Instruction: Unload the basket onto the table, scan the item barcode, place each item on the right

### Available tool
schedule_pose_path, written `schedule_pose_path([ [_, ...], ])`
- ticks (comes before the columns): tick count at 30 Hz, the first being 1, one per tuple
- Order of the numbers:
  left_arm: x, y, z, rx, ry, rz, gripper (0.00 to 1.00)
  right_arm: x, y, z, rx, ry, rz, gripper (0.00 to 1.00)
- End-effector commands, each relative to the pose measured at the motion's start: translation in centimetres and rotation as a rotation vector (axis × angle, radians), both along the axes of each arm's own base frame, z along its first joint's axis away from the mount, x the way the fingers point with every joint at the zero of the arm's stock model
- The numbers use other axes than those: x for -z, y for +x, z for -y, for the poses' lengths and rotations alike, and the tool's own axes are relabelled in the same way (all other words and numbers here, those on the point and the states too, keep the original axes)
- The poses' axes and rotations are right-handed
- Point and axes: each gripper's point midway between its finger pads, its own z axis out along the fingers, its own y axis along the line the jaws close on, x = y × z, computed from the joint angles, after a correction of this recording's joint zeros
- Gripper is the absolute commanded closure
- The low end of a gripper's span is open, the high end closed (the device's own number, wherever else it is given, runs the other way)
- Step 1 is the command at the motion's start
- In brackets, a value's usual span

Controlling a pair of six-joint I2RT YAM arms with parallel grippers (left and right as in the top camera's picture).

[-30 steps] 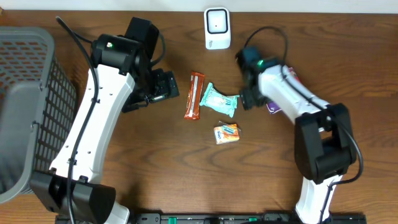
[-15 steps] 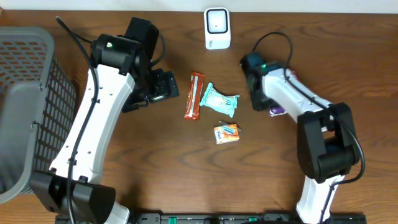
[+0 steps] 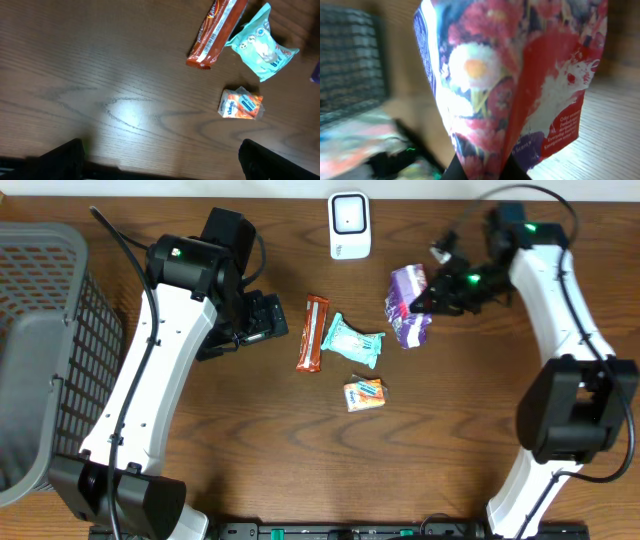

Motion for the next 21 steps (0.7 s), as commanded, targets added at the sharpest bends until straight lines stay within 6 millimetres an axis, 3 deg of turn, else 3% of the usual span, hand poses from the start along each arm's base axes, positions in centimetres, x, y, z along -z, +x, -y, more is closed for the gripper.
schedule_pose_path([
  [1,0.1,0.0,-0.2,-0.002,0.008,-0.005,0.02,-0.3,-0.6,0.5,0.050,0.322,-0.009,0.99],
  [3,0.1,0.0,-0.2,-0.002,0.008,-0.005,0.02,1.7,-0.8,2.4,0.120,0.349,-0.036,0.99],
  [5,0.1,0.0,-0.2,-0.002,0.008,-0.005,0.02,4.7,-1.3,5.7,0.213,0.259,-0.090,0.84],
  [7,0.1,0.0,-0.2,-0.002,0.008,-0.005,0.02,6.2,-1.6,8.7,0.297,0.158,-0.150,0.72],
  [9,0.1,0.0,-0.2,-0.002,0.008,-0.005,0.02,6.0,-1.7,10.7,0.350,0.107,-0.177,0.59],
  [12,0.1,0.0,-0.2,-0.002,0.008,-0.005,0.02,4.6,-1.7,12.8,0.374,0.030,-0.193,0.48],
  [16,0.1,0.0,-0.2,-0.002,0.008,-0.006,0.02,3.3,-2.0,15.7,0.382,-0.216,-0.226,0.29],
  [18,0.1,0.0,-0.2,-0.002,0.008,-0.005,0.02,3.1,-2.2,16.8,0.381,-0.323,-0.231,0.21],
  [21,0.1,0.0,-0.2,-0.002,0.008,-0.006,0.02,3.4,-2.0,17.6,0.371,-0.408,-0.218,0.03],
])
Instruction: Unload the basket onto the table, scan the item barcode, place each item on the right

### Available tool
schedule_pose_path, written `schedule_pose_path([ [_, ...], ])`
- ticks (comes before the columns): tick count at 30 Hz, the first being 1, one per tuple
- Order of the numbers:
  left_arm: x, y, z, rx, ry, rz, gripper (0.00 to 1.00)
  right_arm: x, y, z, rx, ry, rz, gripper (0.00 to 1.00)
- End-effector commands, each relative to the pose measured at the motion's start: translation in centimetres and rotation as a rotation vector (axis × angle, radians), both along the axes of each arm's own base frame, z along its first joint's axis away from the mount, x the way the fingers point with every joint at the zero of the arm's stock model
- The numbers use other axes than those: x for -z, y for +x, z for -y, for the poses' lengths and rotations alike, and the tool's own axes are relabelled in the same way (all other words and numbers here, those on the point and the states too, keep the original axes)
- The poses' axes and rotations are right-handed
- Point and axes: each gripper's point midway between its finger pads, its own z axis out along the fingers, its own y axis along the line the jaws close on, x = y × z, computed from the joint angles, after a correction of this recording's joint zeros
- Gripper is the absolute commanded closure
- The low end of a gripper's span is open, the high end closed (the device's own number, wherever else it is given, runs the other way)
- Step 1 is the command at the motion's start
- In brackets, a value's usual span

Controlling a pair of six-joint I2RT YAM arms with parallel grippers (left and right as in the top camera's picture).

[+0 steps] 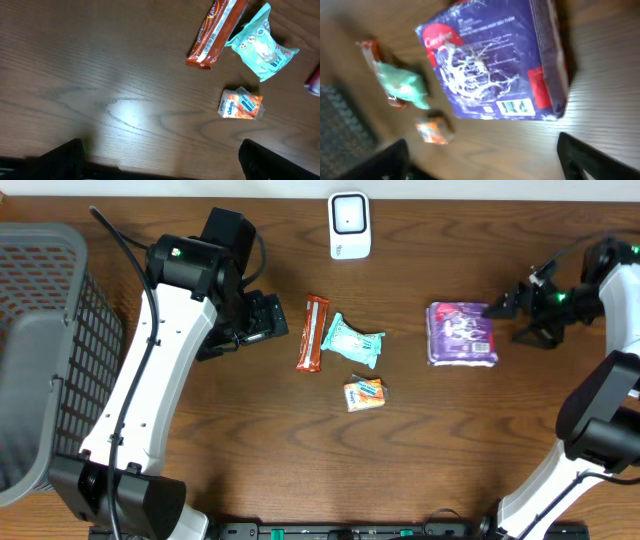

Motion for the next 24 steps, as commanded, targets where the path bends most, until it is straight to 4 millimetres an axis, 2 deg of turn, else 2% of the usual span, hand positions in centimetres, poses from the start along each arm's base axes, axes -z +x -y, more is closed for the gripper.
schedule_pose_path([
  [1,0.1,0.0,-0.2,-0.002,0.008,-0.005,0.02,0.6,-0.3,2.4,-0.017,-0.214,-0.034,0.01],
  [4,0.1,0.0,-0.2,-0.002,0.008,-0.005,0.02,1.6,-0.1,3.7,0.038,-0.284,-0.058,0.01],
  [10,0.1,0.0,-0.2,-0.002,0.008,-0.005,0.02,3.2,1.7,4.2,0.000,-0.312,0.042,0.01],
  [13,0.1,0.0,-0.2,-0.002,0.008,-0.005,0.02,3.8,2.8,2.6,-0.083,-0.227,0.154,0.01],
  [19,0.1,0.0,-0.2,-0.002,0.008,-0.005,0.02,5.9,3.7,0.2,-0.090,-0.090,0.268,0.02],
  [24,0.1,0.0,-0.2,-0.002,0.008,-0.005,0.02,7.6,3.3,-1.4,-0.090,-0.006,0.315,0.41],
])
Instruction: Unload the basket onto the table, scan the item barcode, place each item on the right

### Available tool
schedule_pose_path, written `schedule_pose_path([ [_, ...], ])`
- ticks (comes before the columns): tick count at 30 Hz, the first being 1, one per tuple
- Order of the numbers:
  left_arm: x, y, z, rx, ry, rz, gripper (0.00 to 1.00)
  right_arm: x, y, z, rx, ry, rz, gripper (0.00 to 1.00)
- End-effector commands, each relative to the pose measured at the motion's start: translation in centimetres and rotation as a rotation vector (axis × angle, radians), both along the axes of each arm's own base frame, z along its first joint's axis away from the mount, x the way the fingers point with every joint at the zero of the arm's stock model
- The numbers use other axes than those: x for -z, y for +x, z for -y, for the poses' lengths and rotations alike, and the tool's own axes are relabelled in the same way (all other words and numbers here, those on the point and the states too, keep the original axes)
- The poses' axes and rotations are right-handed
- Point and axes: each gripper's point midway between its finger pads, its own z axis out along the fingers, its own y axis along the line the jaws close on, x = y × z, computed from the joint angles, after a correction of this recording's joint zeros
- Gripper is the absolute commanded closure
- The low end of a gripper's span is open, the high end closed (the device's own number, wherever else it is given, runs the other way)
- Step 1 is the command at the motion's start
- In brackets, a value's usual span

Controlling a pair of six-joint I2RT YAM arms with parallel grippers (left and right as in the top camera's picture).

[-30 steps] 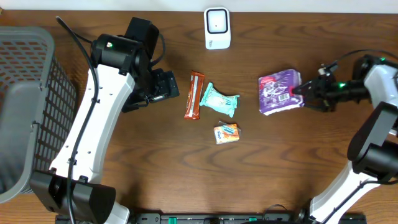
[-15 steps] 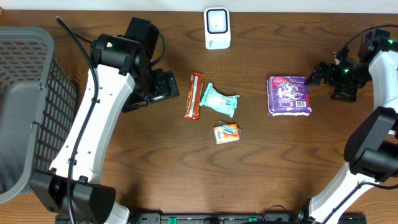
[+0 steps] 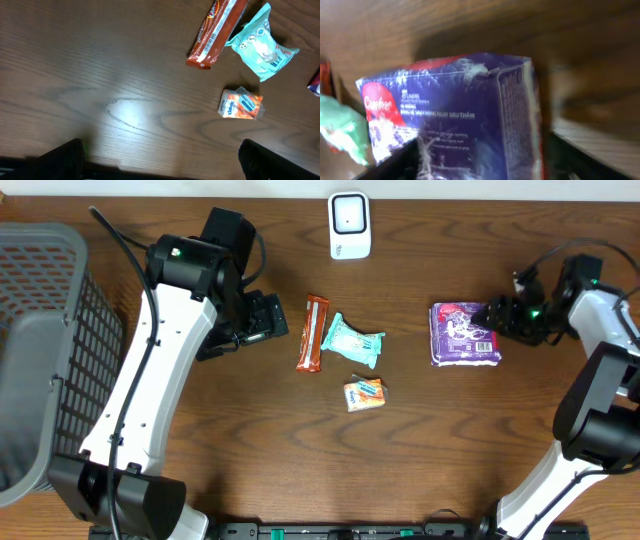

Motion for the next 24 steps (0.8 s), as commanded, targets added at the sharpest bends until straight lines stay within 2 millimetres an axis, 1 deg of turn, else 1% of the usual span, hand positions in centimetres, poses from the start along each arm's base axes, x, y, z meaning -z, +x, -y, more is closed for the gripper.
schedule_pose_path([
  [1,0.1,0.0,-0.2,-0.002,0.008,-0.005,0.02,-0.1,-0.5,-1.8,-0.031,0.097,0.031,0.56],
  [3,0.1,0.0,-0.2,-0.002,0.008,-0.005,0.02,-0.1,-0.6,-1.8,-0.030,0.098,0.028,0.92],
  [4,0.1,0.0,-0.2,-0.002,0.008,-0.005,0.02,-0.3,-0.6,-1.8,-0.023,0.100,0.022,0.99],
  [6,0.1,0.0,-0.2,-0.002,0.008,-0.005,0.02,-0.7,-0.5,-1.7,-0.020,0.096,0.018,0.99],
  [8,0.1,0.0,-0.2,-0.002,0.008,-0.005,0.02,-1.7,-0.2,-1.5,-0.014,0.088,0.022,0.99],
  [10,0.1,0.0,-0.2,-0.002,0.008,-0.005,0.02,-3.4,0.3,-1.0,0.001,0.052,0.029,0.99],
  [12,0.1,0.0,-0.2,-0.002,0.008,-0.005,0.02,-5.1,0.7,0.1,0.049,-0.039,0.012,0.99],
  [14,0.1,0.0,-0.2,-0.002,0.008,-0.005,0.02,-7.1,0.9,1.2,0.093,-0.171,0.000,0.99],
  [16,0.1,0.0,-0.2,-0.002,0.008,-0.005,0.02,-9.2,0.8,2.6,0.158,-0.349,-0.016,0.99],
  [18,0.1,0.0,-0.2,-0.002,0.008,-0.005,0.02,-11.6,0.3,4.0,0.242,-0.569,-0.030,0.99],
  [20,0.1,0.0,-0.2,-0.002,0.008,-0.005,0.02,-14.1,-0.6,5.5,0.332,-0.839,-0.029,0.99],
  [22,0.1,0.0,-0.2,-0.002,0.008,-0.005,0.02,-16.3,-1.5,6.1,0.410,-1.088,-0.025,0.99],
  [24,0.1,0.0,-0.2,-0.002,0.008,-0.005,0.02,-16.6,-2.0,5.2,0.456,-1.203,-0.015,0.99],
])
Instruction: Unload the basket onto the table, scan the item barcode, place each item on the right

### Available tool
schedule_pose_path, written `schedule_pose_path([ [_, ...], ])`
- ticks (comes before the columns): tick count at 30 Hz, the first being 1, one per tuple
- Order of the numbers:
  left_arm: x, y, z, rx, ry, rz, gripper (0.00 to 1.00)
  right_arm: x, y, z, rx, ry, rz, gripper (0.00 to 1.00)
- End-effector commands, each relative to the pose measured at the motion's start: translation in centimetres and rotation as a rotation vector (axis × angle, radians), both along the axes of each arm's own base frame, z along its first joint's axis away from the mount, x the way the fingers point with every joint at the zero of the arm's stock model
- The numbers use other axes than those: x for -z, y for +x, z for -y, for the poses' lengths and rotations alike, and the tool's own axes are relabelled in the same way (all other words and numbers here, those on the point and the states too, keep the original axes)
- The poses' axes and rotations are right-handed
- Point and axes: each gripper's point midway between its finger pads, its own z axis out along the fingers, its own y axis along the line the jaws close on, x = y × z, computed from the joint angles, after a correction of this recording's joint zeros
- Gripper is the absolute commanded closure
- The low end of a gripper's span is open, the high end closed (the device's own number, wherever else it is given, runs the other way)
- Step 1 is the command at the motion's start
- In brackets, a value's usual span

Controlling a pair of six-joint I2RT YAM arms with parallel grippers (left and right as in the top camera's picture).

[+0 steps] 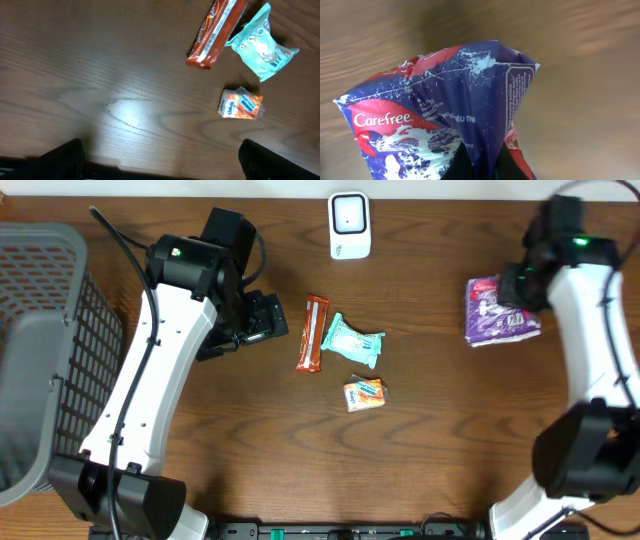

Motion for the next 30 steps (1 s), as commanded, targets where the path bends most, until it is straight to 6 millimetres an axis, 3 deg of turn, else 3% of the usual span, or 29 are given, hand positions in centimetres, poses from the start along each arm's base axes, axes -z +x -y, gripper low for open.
schedule_pose_path([
  [1,0.1,0.0,-0.2,-0.002,0.008,-0.005,0.02,-2.6,-1.3,2.9,0.213,-0.450,0.052,0.99],
  [2,0.1,0.0,-0.2,-0.002,0.008,-0.006,0.02,-1.9,-1.3,2.2,0.204,-0.466,0.043,0.99],
  [6,0.1,0.0,-0.2,-0.002,0.008,-0.006,0.02,4.2,-1.1,-0.9,0.106,-0.509,-0.073,0.97],
  [10,0.1,0.0,-0.2,-0.002,0.008,-0.005,0.02,8.3,-1.3,-3.8,0.006,-0.526,-0.178,0.86],
  [15,0.1,0.0,-0.2,-0.002,0.008,-0.005,0.02,10.6,-1.2,-9.2,-0.101,-0.433,-0.181,0.75],
  [16,0.1,0.0,-0.2,-0.002,0.009,-0.006,0.02,10.6,-1.0,-10.5,-0.118,-0.397,-0.172,0.69],
  [17,0.1,0.0,-0.2,-0.002,0.008,-0.005,0.02,10.5,-0.7,-11.6,-0.130,-0.360,-0.160,0.56],
  [20,0.1,0.0,-0.2,-0.002,0.008,-0.006,0.02,9.2,0.6,-14.7,-0.151,-0.221,-0.120,0.36],
  [22,0.1,0.0,-0.2,-0.002,0.008,-0.005,0.02,7.4,1.7,-15.6,-0.148,-0.140,-0.091,0.12],
  [26,0.1,0.0,-0.2,-0.002,0.008,-0.005,0.02,2.9,3.7,-16.6,-0.208,0.031,-0.061,0.07],
  [27,0.1,0.0,-0.2,-0.002,0.008,-0.005,0.02,0.8,4.2,-16.2,-0.224,0.110,-0.050,0.03],
  [30,0.1,0.0,-0.2,-0.002,0.008,-0.005,0.02,-1.4,4.4,-14.9,-0.271,0.250,-0.057,0.02],
])
